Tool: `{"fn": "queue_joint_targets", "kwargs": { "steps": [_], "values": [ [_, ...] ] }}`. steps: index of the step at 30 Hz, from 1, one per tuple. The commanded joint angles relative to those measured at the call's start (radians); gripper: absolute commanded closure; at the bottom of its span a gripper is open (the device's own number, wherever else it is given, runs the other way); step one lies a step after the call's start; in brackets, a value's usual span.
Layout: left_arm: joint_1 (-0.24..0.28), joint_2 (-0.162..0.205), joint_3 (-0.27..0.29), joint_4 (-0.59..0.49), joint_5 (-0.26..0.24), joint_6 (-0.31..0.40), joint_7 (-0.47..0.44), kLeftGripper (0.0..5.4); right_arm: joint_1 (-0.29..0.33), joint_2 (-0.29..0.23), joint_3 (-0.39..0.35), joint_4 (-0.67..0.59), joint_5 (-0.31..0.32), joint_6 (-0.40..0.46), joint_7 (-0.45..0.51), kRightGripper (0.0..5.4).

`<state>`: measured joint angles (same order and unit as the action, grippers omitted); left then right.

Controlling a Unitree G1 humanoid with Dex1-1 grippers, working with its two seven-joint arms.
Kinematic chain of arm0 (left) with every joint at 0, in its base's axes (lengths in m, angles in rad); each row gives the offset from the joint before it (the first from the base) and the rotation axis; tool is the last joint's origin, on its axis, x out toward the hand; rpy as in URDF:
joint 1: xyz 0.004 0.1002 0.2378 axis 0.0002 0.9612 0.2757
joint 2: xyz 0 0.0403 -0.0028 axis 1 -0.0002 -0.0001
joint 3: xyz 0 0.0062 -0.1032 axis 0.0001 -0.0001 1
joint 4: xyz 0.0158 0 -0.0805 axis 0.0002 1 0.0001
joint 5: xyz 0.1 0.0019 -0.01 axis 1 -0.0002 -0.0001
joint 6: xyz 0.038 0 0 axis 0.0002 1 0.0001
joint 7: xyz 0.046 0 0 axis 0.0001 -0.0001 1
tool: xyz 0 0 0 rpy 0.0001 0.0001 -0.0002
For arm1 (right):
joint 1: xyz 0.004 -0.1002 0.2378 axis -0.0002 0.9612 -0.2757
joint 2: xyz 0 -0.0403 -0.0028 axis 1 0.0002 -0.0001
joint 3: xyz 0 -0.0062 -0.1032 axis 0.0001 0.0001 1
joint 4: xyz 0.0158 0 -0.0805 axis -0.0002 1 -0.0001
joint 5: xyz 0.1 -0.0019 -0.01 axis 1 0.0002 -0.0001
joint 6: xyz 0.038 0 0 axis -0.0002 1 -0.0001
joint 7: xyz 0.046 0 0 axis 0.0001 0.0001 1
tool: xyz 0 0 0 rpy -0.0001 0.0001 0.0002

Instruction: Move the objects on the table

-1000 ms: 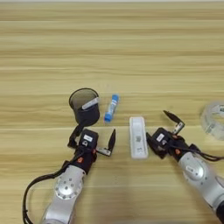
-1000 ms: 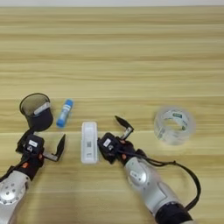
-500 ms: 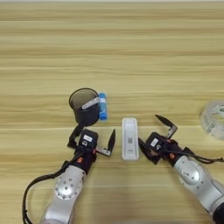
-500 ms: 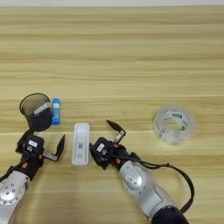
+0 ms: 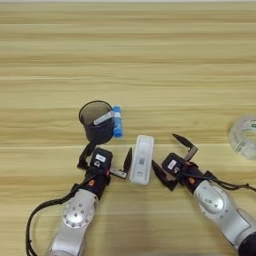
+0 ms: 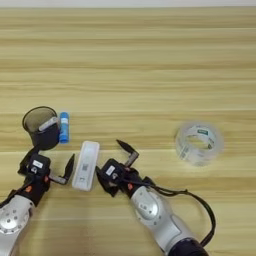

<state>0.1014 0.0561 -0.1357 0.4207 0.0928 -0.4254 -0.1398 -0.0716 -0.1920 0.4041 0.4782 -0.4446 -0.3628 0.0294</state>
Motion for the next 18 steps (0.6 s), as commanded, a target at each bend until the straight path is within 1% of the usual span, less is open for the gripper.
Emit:
{"fn": "queue_joint_targets", "kwargs": {
  "steps": [1,3,6,9,14,16,18],
  "values": [
    [0.009,0.000,-0.015,-0.021,0.003,0.017,-0.012,0.02,-0.007,-0.003,-0.039,0.000,0.014,0.037,-0.021,0.00],
    [0.015,-0.001,-0.025,-0.031,-0.001,0.020,-0.023,0.02,-0.017,-0.006,-0.088,0.000,0.038,0.063,-0.047,0.00],
    [0.025,-0.005,-0.039,-0.051,-0.014,0.031,-0.046,0.02,-0.027,0.006,-0.165,-0.003,0.093,0.083,-0.084,0.00],
    [0.038,-0.007,-0.065,-0.074,-0.012,0.043,-0.071,0.02,-0.028,0.017,-0.213,-0.024,0.126,0.086,-0.115,0.00],
    [0.053,0.001,-0.102,-0.100,-0.011,0.063,-0.111,0.02,-0.031,0.022,-0.255,-0.045,0.147,0.087,-0.138,0.00],
    [0.059,-0.002,-0.114,-0.109,-0.018,0.071,-0.125,0.02,-0.031,0.024,-0.260,-0.049,0.147,0.087,-0.141,0.00],
    [0.061,-0.010,-0.131,-0.101,-0.009,0.080,-0.130,0.02,-0.030,0.027,-0.261,-0.050,0.145,0.088,-0.140,0.00]
  ]
}}
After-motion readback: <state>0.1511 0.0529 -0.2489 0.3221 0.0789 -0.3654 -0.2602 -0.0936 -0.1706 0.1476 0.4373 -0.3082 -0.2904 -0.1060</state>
